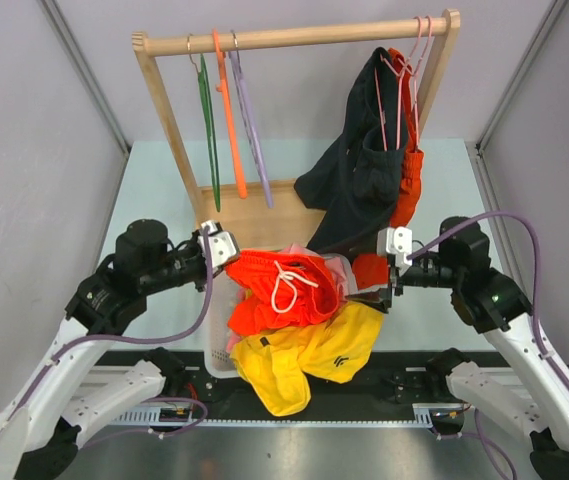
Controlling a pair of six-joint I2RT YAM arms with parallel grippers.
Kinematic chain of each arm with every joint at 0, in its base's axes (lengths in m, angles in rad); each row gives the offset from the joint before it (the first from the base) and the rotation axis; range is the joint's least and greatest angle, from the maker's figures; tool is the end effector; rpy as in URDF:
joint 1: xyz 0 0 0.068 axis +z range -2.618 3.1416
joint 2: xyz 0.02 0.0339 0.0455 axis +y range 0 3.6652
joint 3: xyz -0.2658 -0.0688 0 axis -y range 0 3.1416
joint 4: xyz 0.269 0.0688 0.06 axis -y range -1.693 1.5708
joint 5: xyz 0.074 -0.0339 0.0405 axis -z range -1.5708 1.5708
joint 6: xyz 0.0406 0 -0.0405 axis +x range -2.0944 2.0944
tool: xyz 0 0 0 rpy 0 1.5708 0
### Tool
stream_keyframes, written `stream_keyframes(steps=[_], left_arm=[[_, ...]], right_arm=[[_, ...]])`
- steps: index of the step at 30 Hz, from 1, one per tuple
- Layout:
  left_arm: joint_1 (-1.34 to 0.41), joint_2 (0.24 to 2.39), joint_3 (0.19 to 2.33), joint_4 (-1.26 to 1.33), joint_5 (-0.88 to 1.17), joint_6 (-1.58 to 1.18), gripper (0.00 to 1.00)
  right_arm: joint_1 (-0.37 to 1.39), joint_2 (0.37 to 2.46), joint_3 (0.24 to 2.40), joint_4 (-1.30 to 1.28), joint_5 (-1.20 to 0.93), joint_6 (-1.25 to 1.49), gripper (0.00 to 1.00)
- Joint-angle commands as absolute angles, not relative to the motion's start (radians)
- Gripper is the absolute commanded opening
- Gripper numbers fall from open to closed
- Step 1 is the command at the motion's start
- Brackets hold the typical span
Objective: Place the shorts on the hanger
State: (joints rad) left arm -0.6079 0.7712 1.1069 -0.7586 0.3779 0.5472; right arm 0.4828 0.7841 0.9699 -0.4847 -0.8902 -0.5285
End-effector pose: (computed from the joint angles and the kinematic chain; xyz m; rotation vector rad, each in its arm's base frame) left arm 0.1273 -0.1068 0.3982 1.2800 1.5179 -0.4153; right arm 0.1450 0.1116 0.3806 -1.3656 1.2136 0.7927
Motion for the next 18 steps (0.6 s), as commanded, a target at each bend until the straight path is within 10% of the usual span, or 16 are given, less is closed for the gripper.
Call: stream_keyframes(steps=[1, 18], left_arm=[[-0.565, 0.732, 1.066, -0.674, 0.296, 0.350, 0.00], [-0.523, 0.729, 1.028, -0.629, 0.252, 0.219, 0.00]], right_arm=[[0.540, 0.775, 0.905, -0.585, -0.792, -0.440, 0.96], [0.893, 1.017, 0.816, -0.375, -0.321, -0.198, 0.98]])
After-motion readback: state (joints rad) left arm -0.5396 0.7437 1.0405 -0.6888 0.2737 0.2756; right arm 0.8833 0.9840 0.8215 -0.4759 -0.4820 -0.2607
